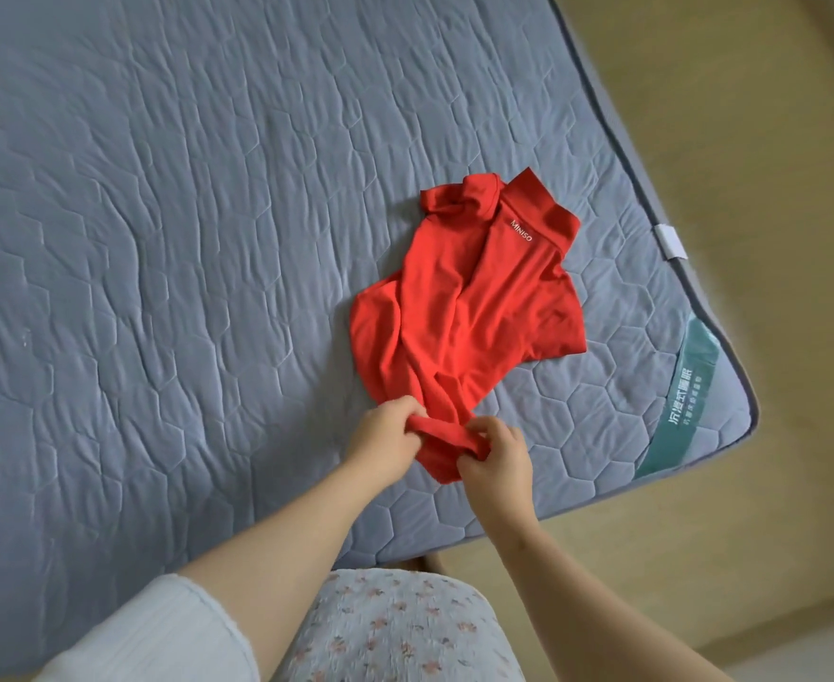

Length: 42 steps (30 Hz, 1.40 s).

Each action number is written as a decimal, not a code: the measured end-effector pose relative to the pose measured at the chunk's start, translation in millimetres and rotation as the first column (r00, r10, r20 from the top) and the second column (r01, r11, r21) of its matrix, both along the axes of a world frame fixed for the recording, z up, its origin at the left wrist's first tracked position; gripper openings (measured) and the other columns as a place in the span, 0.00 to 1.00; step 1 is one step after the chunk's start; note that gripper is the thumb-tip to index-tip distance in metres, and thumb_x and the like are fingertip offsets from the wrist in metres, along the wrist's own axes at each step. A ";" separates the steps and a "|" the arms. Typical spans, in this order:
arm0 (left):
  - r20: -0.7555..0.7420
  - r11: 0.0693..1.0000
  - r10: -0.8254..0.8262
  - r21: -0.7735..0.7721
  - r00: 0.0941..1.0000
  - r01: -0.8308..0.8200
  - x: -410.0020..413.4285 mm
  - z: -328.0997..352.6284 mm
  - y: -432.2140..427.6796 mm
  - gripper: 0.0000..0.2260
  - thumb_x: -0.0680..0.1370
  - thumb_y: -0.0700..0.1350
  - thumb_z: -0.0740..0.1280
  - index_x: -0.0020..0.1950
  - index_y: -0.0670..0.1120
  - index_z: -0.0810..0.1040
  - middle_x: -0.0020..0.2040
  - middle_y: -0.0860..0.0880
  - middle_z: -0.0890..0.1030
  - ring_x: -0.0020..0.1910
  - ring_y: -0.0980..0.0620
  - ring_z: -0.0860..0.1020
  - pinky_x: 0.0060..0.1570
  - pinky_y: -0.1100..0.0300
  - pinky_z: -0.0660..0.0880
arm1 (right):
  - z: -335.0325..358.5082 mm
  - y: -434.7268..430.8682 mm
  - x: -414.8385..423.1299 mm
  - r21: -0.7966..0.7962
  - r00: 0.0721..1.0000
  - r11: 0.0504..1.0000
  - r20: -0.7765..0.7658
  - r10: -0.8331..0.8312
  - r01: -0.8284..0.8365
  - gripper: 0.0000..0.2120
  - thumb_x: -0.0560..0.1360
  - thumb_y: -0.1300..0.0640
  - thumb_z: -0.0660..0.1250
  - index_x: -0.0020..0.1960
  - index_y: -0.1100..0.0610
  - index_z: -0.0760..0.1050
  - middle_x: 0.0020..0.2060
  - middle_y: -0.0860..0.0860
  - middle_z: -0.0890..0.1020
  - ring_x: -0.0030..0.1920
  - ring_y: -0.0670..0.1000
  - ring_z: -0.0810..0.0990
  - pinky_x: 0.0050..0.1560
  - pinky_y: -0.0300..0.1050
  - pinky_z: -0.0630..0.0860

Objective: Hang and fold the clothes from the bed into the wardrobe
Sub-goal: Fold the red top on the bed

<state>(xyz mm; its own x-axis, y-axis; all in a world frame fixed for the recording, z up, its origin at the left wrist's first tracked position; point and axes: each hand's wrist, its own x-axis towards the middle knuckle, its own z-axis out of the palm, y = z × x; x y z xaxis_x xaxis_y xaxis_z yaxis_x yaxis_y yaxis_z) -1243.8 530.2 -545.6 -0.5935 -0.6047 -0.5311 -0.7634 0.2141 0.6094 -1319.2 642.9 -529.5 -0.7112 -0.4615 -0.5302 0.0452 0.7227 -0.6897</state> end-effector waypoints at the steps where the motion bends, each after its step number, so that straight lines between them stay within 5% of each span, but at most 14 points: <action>1: 0.030 0.996 0.088 0.004 0.996 -0.088 0.3 3.4 -3.8 0.10 0.72 0.34 0.62 0.46 0.46 0.78 0.50 0.47 0.82 0.51 0.46 0.78 0.41 0.64 0.67 | -1.0 2.5 -2.6 0.035 0.999 0.998 -0.024 -0.048 0.048 0.14 0.68 0.73 0.61 0.48 0.59 0.75 0.46 0.52 0.71 0.38 0.42 0.68 0.39 0.30 0.62; 4: 0.085 1.000 0.012 -0.009 0.996 -0.012 5.1 18.6 -11.9 0.09 0.74 0.36 0.61 0.45 0.50 0.74 0.46 0.47 0.81 0.48 0.46 0.78 0.41 0.59 0.70 | 3.5 5.1 -13.6 0.083 0.982 0.979 -0.052 -0.182 0.186 0.11 0.70 0.71 0.60 0.43 0.55 0.70 0.46 0.52 0.73 0.42 0.50 0.71 0.42 0.39 0.62; 7: 0.121 0.976 -0.184 -0.098 0.975 0.196 9.3 37.2 -12.8 0.16 0.73 0.36 0.61 0.56 0.52 0.73 0.54 0.50 0.79 0.53 0.47 0.76 0.45 0.59 0.68 | 18.1 -8.0 -19.3 -0.042 0.978 0.980 -0.067 -0.199 0.197 0.13 0.68 0.73 0.61 0.41 0.56 0.71 0.37 0.49 0.77 0.37 0.45 0.73 0.36 0.30 0.65; 10: -0.047 0.967 -0.207 -0.159 0.977 0.197 0.2 56.2 -10.9 0.29 0.71 0.40 0.68 0.70 0.52 0.65 0.63 0.54 0.75 0.61 0.51 0.74 0.53 0.64 0.65 | 37.5 -26.1 -20.0 -0.143 0.997 0.987 -0.025 -0.079 0.074 0.14 0.66 0.74 0.64 0.40 0.54 0.74 0.33 0.44 0.77 0.36 0.39 0.73 0.37 0.24 0.66; 14: -0.080 0.988 -0.135 -0.085 0.988 0.128 -18.7 81.6 -12.6 0.31 0.72 0.42 0.68 0.73 0.51 0.60 0.56 0.52 0.79 0.57 0.50 0.76 0.53 0.60 0.69 | 57.6 -40.8 -21.7 -0.171 1.000 0.985 -0.021 -0.007 0.003 0.16 0.65 0.73 0.64 0.36 0.52 0.69 0.31 0.43 0.75 0.34 0.39 0.72 0.34 0.26 0.66; 19: -0.126 0.991 -0.024 -0.137 0.992 0.007 -29.9 115.8 -24.6 0.21 0.73 0.35 0.60 0.63 0.51 0.71 0.46 0.49 0.76 0.52 0.46 0.76 0.49 0.60 0.68 | 84.9 -48.5 -25.1 -0.224 0.998 0.975 -0.064 -0.026 0.011 0.16 0.65 0.71 0.64 0.36 0.51 0.64 0.30 0.47 0.73 0.32 0.48 0.68 0.31 0.34 0.65; 25: -0.150 0.989 -0.044 -0.144 0.988 0.022 -32.9 158.8 -34.3 0.15 0.75 0.36 0.58 0.56 0.45 0.80 0.55 0.44 0.79 0.56 0.46 0.76 0.54 0.61 0.68 | 117.7 -65.2 -32.1 -0.272 0.972 0.959 -0.236 0.012 -0.078 0.14 0.65 0.70 0.65 0.40 0.55 0.64 0.37 0.51 0.72 0.38 0.51 0.68 0.35 0.40 0.59; 28: -0.214 0.980 0.063 -0.171 0.975 -0.101 -27.9 182.0 -46.4 0.09 0.74 0.39 0.62 0.45 0.45 0.82 0.41 0.49 0.82 0.40 0.54 0.77 0.36 0.69 0.68 | 128.8 -71.7 -33.6 -0.199 0.980 0.974 -0.185 0.075 -0.112 0.10 0.68 0.65 0.67 0.40 0.55 0.67 0.37 0.49 0.75 0.40 0.51 0.71 0.36 0.42 0.60; 32: -0.249 0.965 0.131 -0.188 0.960 -0.180 -17.6 212.0 -63.8 0.07 0.66 0.38 0.68 0.31 0.49 0.76 0.24 0.56 0.74 0.25 0.63 0.73 0.25 0.74 0.64 | 146.3 -83.8 -34.8 -0.131 0.976 0.977 -0.156 0.150 -0.171 0.07 0.72 0.63 0.63 0.39 0.53 0.70 0.36 0.49 0.77 0.41 0.52 0.73 0.36 0.43 0.61; 36: -0.137 0.924 0.155 -0.329 0.978 -0.192 -10.0 235.9 -84.7 0.12 0.67 0.36 0.67 0.29 0.50 0.68 0.29 0.53 0.73 0.33 0.52 0.73 0.29 0.64 0.66 | 174.7 -105.3 -26.1 -0.282 0.981 0.951 -0.177 0.075 -0.124 0.10 0.73 0.67 0.57 0.49 0.58 0.74 0.41 0.57 0.81 0.45 0.61 0.80 0.49 0.54 0.75; 39: -0.302 0.889 0.308 -0.247 0.902 -0.387 -10.3 263.9 -97.8 0.11 0.68 0.36 0.65 0.30 0.48 0.68 0.30 0.50 0.74 0.34 0.48 0.77 0.33 0.62 0.75 | 197.0 -121.0 -21.1 -0.345 0.960 0.917 -0.257 0.115 -0.202 0.06 0.74 0.63 0.62 0.43 0.53 0.73 0.37 0.53 0.80 0.41 0.57 0.79 0.45 0.52 0.77; 42: -0.531 0.842 0.463 0.013 0.709 -0.540 -12.5 300.8 -112.5 0.10 0.71 0.33 0.63 0.33 0.46 0.69 0.32 0.46 0.76 0.30 0.49 0.78 0.34 0.56 0.81 | 216.0 -133.3 -21.9 -0.349 0.934 0.900 -0.328 0.142 -0.260 0.09 0.73 0.61 0.64 0.38 0.49 0.71 0.32 0.47 0.77 0.36 0.52 0.77 0.35 0.44 0.72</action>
<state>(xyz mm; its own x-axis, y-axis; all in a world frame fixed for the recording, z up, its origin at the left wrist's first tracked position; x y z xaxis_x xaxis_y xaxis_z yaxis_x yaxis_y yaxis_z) -1256.3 417.7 -244.8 -0.3352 -0.9313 -0.1426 -0.3811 -0.0044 0.9245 -1341.2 509.6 -313.5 -0.6746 -0.7347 -0.0710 -0.3149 0.3735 -0.8726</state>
